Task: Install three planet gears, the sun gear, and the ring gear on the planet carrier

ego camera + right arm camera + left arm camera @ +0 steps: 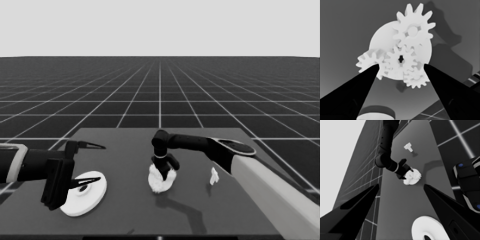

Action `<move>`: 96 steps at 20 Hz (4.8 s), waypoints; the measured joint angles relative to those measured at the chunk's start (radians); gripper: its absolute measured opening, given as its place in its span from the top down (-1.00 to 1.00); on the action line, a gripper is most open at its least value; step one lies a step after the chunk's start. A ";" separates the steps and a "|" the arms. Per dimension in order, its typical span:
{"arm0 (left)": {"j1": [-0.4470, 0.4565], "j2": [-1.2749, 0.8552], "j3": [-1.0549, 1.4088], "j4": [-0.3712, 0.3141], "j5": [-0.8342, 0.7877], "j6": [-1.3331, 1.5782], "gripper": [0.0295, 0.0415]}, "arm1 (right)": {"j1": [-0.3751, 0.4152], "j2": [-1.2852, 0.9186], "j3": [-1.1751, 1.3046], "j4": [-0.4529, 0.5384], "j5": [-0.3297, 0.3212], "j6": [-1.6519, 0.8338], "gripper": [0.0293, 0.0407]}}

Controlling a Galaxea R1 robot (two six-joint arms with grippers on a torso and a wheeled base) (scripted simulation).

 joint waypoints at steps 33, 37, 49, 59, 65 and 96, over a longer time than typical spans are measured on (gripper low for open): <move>0.036 0.289 -0.725 -0.404 0.964 -1.238 -0.49 | -0.255 -1.347 1.465 -0.434 0.309 -2.001 -0.61; 0.467 0.328 -0.796 -0.074 0.694 -1.231 -0.49 | -0.255 -1.347 1.465 -0.434 0.309 -2.001 -0.61; 0.516 0.358 -0.849 -0.042 0.656 -1.220 0.12 | -0.255 -1.347 1.465 -0.434 0.309 -2.001 -0.61; 0.058 0.289 -0.728 -0.393 0.954 -1.241 0.12 | -0.255 -1.347 1.465 -0.434 0.309 -2.001 -0.61; 0.082 0.774 -0.730 -0.398 0.894 -1.848 0.12 | -0.255 -1.347 1.465 -0.434 0.309 -2.001 -0.61; 0.419 1.358 -1.425 -0.085 0.824 -1.526 0.12 | -0.255 -1.347 1.465 -0.434 0.309 -2.001 -0.61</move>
